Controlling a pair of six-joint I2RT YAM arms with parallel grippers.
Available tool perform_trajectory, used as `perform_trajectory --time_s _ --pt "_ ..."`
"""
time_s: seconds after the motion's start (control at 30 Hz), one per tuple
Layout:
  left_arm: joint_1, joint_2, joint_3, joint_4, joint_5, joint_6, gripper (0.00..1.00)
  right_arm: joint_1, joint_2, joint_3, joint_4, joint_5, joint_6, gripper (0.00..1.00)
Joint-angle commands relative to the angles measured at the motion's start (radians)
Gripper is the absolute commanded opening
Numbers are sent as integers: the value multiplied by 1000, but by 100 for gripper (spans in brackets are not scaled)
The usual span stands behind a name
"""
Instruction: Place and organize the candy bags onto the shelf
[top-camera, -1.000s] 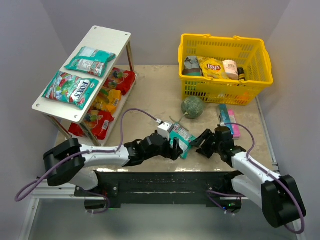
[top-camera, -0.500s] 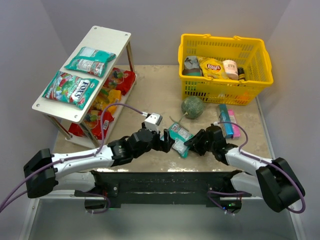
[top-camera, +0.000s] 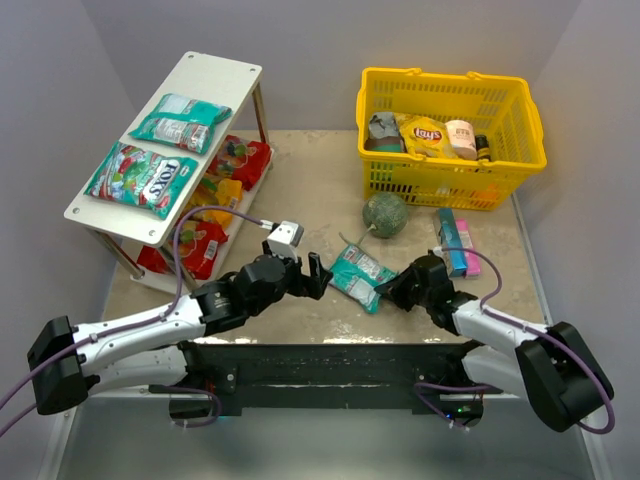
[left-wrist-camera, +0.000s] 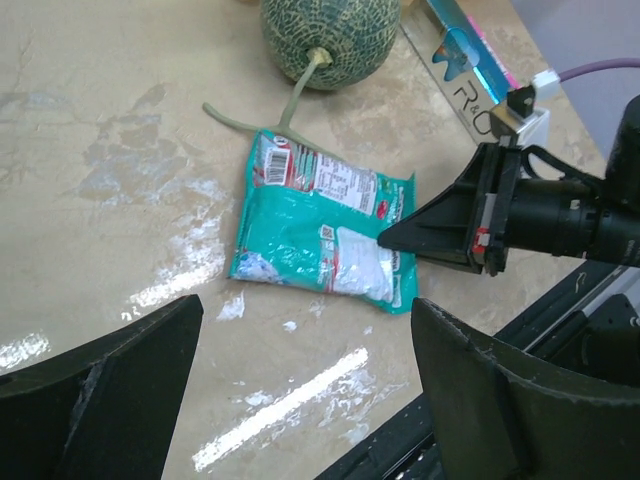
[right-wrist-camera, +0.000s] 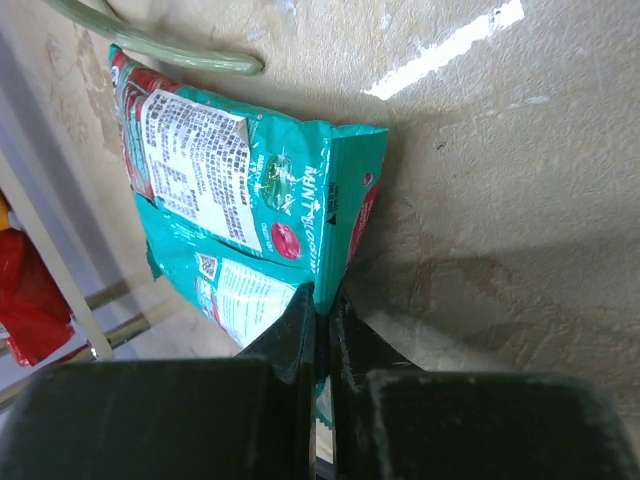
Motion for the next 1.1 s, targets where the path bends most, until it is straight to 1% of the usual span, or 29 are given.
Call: perform_trajectory --time_s 0.0,0.07,0.1,0.13,0.17,0.2,0.23,0.27,0.33,0.37,0.43,0.47,0.57,0.6,0.73,0.77,0.9,0.93,1.0,1.03,1.07 --pt "9 -21 -32 -11 -21 12 91 -5 -67 37 -109 73 -59 0" --pt "9 -24 -50 -10 -21 4 91 -2 -150 69 -167 71 -93 0" --pt "9 -24 -58 -11 -18 1 91 -3 -182 108 -228 63 -102 0" --pt "7 -24 -70 -10 -18 -1 91 -3 -249 135 -264 65 -115 0" --pt "9 -24 -76 -10 -18 -5 91 -3 -280 165 -299 69 -141 0" --pt "10 -24 -84 -8 -15 -7 91 -3 -306 231 -362 86 -155 0" --pt "10 -24 -98 -2 -14 -11 91 -2 -352 268 -388 89 -168 0" --pt "10 -22 -106 2 -11 -13 91 -3 -363 335 -435 89 -190 0" --pt "12 -15 -130 15 -1 -21 91 -3 -375 409 -471 89 -217 0" --pt "12 -9 -138 15 2 -22 91 -3 -368 479 -495 89 -240 0" --pt "12 7 -158 54 6 -33 91 -2 -351 549 -506 86 -262 0" --pt "10 11 -165 59 6 -36 91 -3 -328 613 -505 83 -277 0" --pt "12 28 -196 82 14 -50 91 -3 -287 721 -490 57 -309 0" --pt "12 31 -204 97 20 -54 91 -3 -250 791 -485 45 -314 0" --pt "13 60 -253 139 45 -73 91 -3 -147 966 -438 -9 -346 0" --pt "12 66 -259 146 51 -74 91 -3 -120 1035 -412 -25 -360 0" --pt "12 105 -284 188 75 -79 90 -3 6 1192 -330 -62 -379 0" --pt "12 122 -284 191 78 -77 90 -3 64 1221 -309 -67 -379 0" --pt "12 136 -287 200 84 -77 90 -3 126 1305 -241 -96 -379 0" --pt "10 145 -285 200 86 -77 90 -3 188 1336 -215 -111 -373 0" --pt "10 148 -285 199 88 -77 90 -3 230 1401 -180 -121 -366 0"
